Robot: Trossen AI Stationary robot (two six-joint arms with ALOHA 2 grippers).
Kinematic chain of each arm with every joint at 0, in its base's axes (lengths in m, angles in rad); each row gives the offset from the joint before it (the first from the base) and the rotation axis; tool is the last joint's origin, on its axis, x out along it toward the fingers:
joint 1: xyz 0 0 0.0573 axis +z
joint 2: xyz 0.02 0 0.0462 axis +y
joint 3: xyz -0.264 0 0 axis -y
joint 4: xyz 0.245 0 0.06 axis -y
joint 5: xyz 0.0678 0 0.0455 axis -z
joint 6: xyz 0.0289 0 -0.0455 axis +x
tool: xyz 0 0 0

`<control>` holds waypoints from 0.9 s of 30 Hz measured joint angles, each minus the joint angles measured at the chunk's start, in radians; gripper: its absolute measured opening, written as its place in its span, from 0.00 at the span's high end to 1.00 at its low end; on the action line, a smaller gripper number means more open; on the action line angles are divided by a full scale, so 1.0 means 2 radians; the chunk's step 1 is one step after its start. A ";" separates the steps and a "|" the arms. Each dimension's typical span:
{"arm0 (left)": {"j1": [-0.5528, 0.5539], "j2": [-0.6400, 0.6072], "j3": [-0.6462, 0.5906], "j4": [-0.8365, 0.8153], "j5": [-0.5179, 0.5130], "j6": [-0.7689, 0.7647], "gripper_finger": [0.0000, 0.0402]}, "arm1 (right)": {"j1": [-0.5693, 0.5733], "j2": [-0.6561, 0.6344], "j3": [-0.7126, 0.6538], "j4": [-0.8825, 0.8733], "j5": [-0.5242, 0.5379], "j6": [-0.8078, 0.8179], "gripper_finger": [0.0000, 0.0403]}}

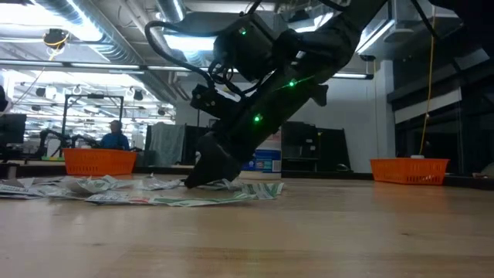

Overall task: Pick & Place First Aid Supplies
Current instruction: Put the green bandage pack into the black bin, then put the orange ointment pack into the left orange bin

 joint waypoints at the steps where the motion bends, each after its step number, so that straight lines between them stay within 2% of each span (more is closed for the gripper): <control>1: 0.000 0.000 0.000 0.000 0.000 0.000 0.99 | 0.000 0.000 0.000 -0.001 0.000 0.006 0.61; 8: 0.000 0.000 0.000 0.000 0.000 0.000 0.99 | 0.000 0.000 0.000 -0.004 -0.027 0.018 0.74; 14: 0.000 0.000 0.000 0.000 0.000 0.000 0.99 | 0.006 0.000 -0.001 0.016 -0.036 -0.031 0.77; 18: 0.000 0.000 0.000 0.000 0.000 0.000 0.99 | 0.006 0.000 0.006 0.016 -0.045 -0.044 0.71; 27: 0.000 0.000 0.000 0.000 0.000 0.000 0.99 | 0.018 0.000 0.034 0.020 -0.057 -0.072 0.46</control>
